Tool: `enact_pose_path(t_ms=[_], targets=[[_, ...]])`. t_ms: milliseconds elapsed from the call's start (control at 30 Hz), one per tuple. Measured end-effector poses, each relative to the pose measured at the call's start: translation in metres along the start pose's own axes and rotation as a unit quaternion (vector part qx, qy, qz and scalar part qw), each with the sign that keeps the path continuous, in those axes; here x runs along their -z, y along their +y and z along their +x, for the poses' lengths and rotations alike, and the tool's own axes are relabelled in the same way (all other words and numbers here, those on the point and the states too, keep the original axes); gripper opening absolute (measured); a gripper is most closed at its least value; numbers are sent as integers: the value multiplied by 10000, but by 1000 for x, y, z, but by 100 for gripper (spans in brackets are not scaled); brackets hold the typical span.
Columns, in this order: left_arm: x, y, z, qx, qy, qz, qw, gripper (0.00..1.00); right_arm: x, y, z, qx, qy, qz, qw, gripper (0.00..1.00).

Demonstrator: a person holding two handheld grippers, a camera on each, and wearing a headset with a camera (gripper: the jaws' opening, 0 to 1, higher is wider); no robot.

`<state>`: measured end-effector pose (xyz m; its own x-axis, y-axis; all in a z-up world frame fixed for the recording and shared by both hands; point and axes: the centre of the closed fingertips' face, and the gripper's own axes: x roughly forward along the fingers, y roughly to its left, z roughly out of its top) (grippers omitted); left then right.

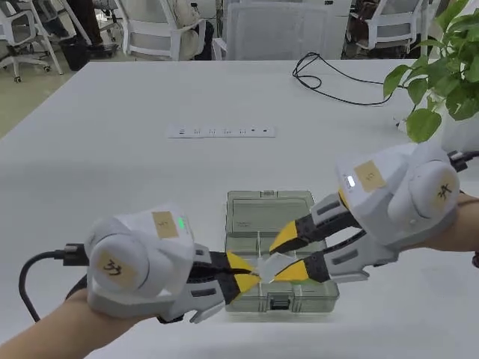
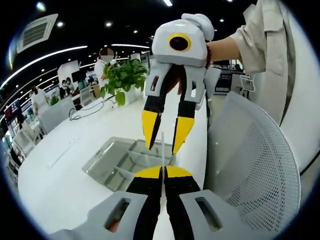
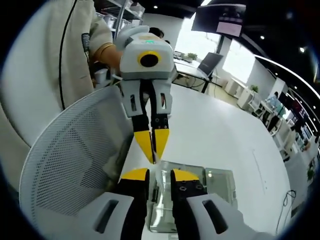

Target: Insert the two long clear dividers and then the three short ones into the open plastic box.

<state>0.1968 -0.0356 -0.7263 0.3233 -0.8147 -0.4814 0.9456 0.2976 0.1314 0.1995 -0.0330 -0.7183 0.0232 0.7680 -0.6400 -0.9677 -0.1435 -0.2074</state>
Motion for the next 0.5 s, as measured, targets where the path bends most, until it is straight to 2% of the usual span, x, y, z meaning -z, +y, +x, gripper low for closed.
enact_pose_path(t_ms=[300,500], targets=[[-2,-15,1,348,0,321,9989,0,2,18,1,-424,6,-48,9991,9],[-4,-18,0,426,-34,361,9984,0,3,22,1,-506,-14,-90,9987,3]])
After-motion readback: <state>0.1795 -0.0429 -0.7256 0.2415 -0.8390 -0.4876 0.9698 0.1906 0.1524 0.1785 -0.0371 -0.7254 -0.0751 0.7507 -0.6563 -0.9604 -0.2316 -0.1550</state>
